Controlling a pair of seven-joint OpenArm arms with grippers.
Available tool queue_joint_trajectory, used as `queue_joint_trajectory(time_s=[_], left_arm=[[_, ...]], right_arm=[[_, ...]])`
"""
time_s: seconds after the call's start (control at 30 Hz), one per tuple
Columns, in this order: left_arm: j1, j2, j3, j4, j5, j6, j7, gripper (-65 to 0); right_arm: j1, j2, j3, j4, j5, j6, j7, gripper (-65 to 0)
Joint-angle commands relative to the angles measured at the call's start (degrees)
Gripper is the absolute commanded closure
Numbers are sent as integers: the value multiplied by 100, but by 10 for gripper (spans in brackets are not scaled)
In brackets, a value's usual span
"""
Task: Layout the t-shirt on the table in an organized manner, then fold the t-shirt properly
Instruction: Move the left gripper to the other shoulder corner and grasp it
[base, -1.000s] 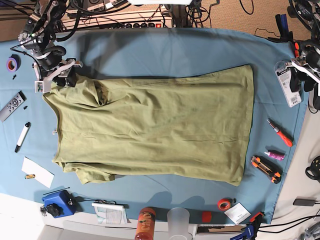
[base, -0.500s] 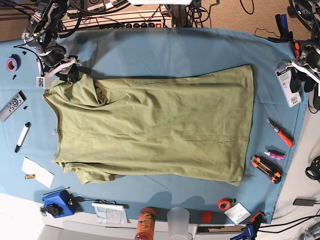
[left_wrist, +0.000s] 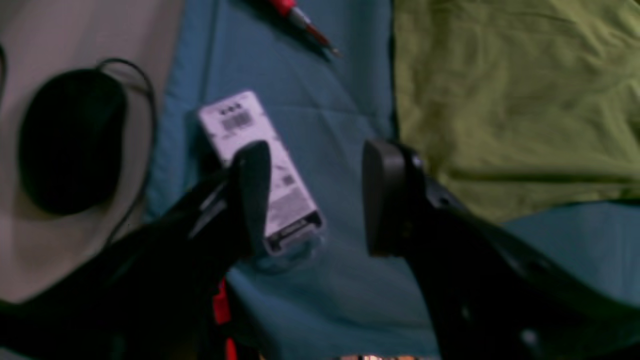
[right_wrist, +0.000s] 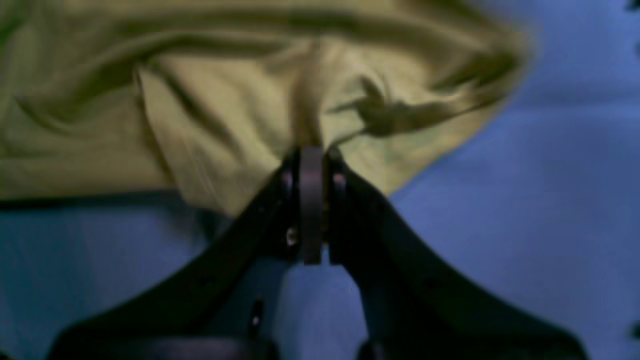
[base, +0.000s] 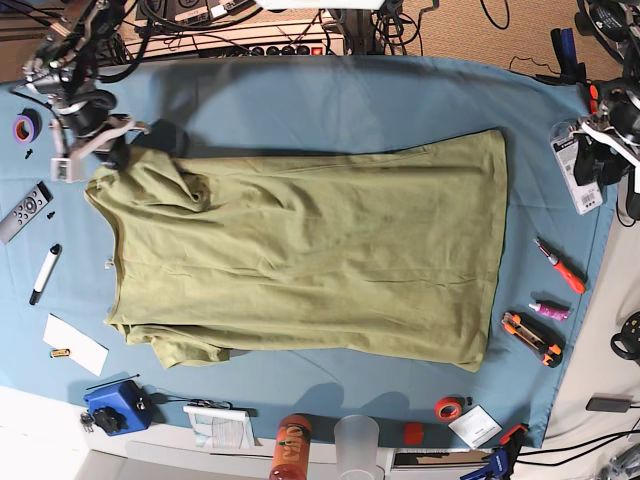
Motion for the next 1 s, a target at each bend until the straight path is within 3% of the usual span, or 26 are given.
queue_joint_trajectory(time_s=[0.0,0.3,0.53,0.63,0.7,0.83,0.97], left_arm=[[-7,-70,-22,98,-271,-22,9,-283],[380,291,-11,98,-1934,-623,887,-283],[675,535,332,98,-2299,-693,994,-283],[658,535,1104,98,-2002,-691,855,-283],[627,533,1690,98,-1379,-649,492,-283],[557,538,2542,98,319,107,-111,-283],[570,538,2924,98,1075,852,-63,-283]], right_arm=[[-2,90,136,144,63,15,79,0],[-302,142,372,146,326,164,-203,0],[-302,144,372,146,363,164,-208,0],[-302,144,369,146,363,164,-203,0],[-302,146,369,146,361,166,-199,0],[-302,162,369,146,343,166,-214,0],[-302,280,372,146,343,164,-223,0]])
